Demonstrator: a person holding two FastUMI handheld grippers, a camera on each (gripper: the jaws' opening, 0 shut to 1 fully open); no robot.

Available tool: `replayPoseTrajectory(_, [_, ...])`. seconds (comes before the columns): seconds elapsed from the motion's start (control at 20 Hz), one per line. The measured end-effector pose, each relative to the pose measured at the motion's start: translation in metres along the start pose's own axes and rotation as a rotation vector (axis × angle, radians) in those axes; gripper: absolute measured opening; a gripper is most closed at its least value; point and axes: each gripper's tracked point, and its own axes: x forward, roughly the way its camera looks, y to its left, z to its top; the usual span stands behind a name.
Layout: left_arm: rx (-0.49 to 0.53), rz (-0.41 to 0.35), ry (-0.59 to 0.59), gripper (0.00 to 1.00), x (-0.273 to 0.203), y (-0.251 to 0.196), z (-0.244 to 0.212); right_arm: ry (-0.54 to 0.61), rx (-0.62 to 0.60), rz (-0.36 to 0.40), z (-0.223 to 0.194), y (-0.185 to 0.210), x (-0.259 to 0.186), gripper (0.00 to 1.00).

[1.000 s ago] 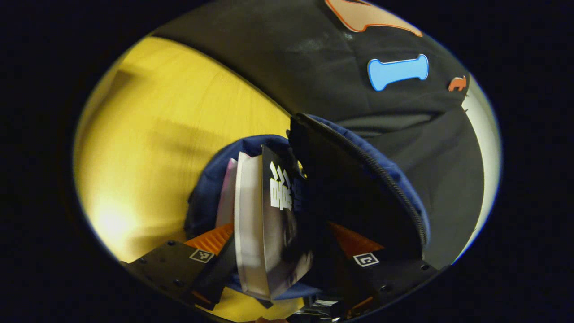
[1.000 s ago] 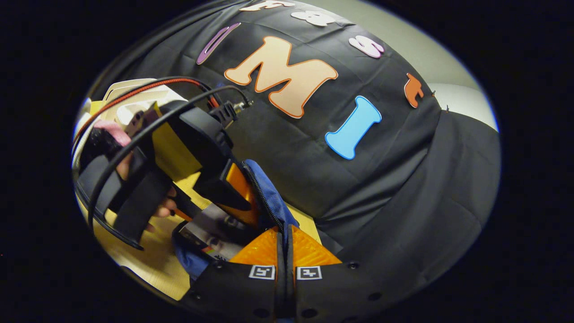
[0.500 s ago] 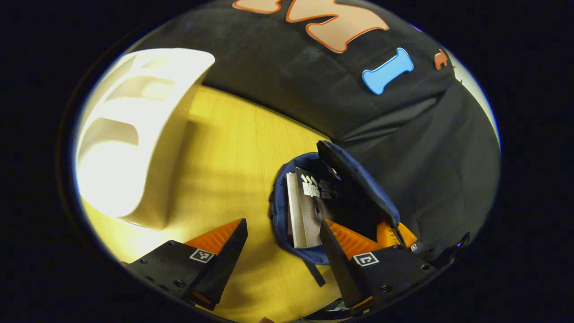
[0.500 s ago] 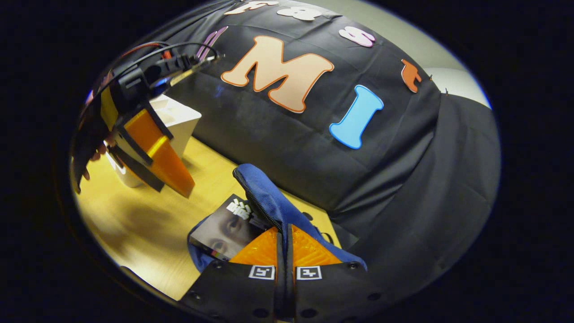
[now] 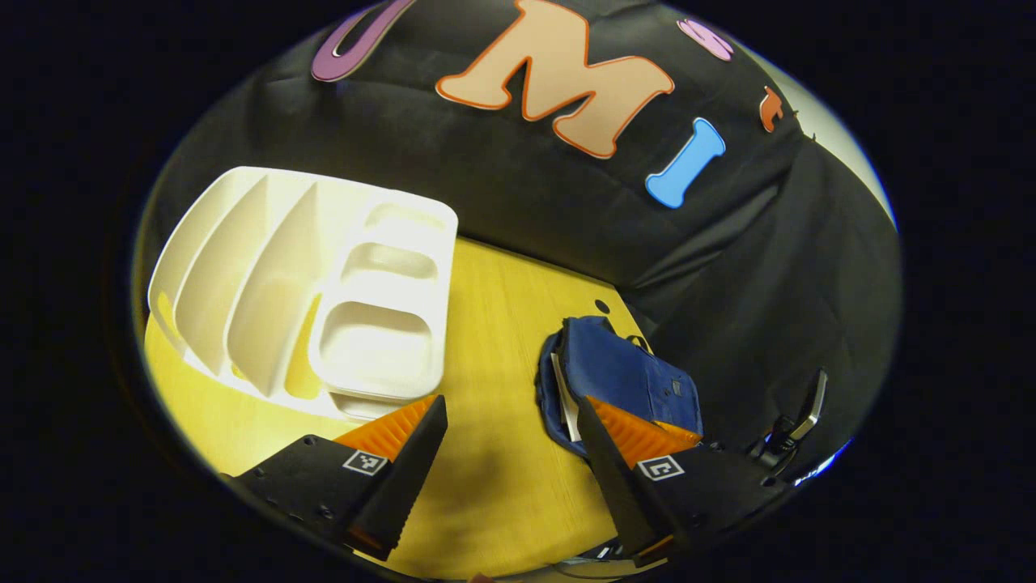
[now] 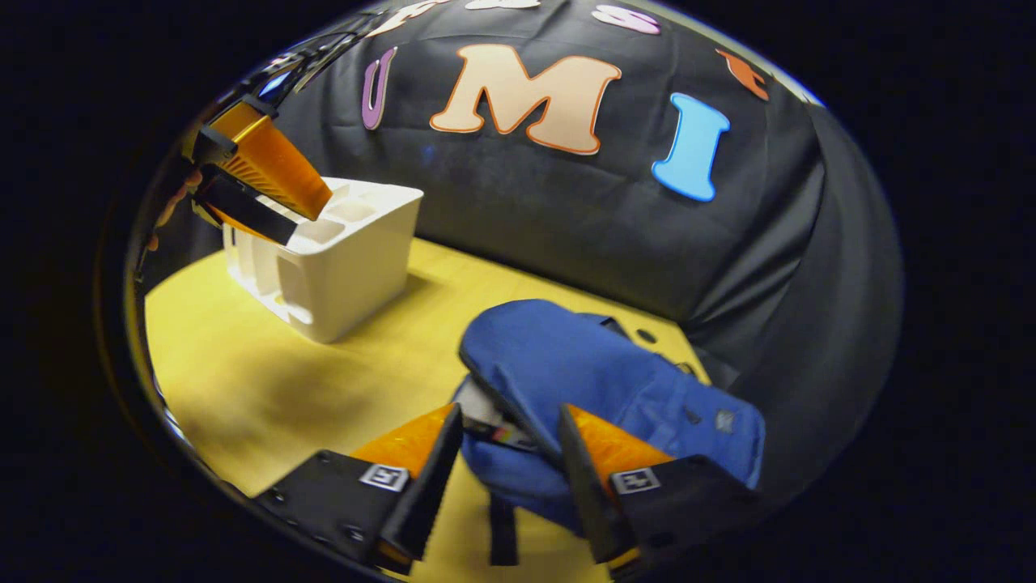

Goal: Open the schoolbag, grab two books from the bookshelf and put them into the schoolbag.

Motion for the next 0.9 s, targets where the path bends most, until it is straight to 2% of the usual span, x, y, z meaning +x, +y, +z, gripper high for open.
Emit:
replayPoseTrajectory(0.05, [-0.001,0.015,-0.016,0.96,-0.007,0.006,0.005,0.003,0.029,0.021,0.001,0.008,-0.005,0.92])
replayPoseTrajectory(0.15, [0.008,0.049,-0.054,0.96,-0.018,0.018,0.017,-0.007,0.099,0.054,0.013,0.021,-0.014,0.92])
replayPoseTrajectory(0.2, [0.018,0.071,-0.073,0.96,-0.025,0.023,0.023,-0.021,0.128,0.058,0.024,0.023,-0.017,1.00])
replayPoseTrajectory(0.3, [0.051,0.126,-0.122,0.96,-0.036,0.033,0.036,-0.060,0.169,0.039,0.053,0.022,-0.027,1.00])
replayPoseTrajectory(0.35, [0.075,0.164,-0.154,0.95,-0.040,0.040,0.045,-0.087,0.180,0.023,0.068,0.019,-0.031,0.93])
replayPoseTrajectory(0.4, [0.104,0.205,-0.189,0.95,-0.045,0.046,0.058,-0.116,0.187,0.005,0.087,0.013,-0.034,0.93])
replayPoseTrajectory(0.5, [0.170,0.279,-0.257,0.96,-0.059,0.054,0.079,-0.188,0.199,-0.025,0.124,0.002,-0.042,1.00])
replayPoseTrajectory(0.65, [0.249,0.361,-0.360,0.95,-0.079,0.060,0.106,-0.298,0.262,-0.044,0.173,-0.012,-0.050,0.98])
replayPoseTrajectory(0.75, [0.262,0.388,-0.425,0.95,-0.092,0.061,0.120,-0.348,0.314,-0.052,0.190,-0.020,-0.057,0.96])
replayPoseTrajectory(0.85, [0.257,0.378,-0.464,0.95,-0.096,0.062,0.125,-0.371,0.347,-0.073,0.192,-0.025,-0.059,0.98])
replayPoseTrajectory(0.9, [0.252,0.372,-0.461,0.95,-0.095,0.064,0.122,-0.370,0.354,-0.084,0.190,-0.027,-0.061,0.93])
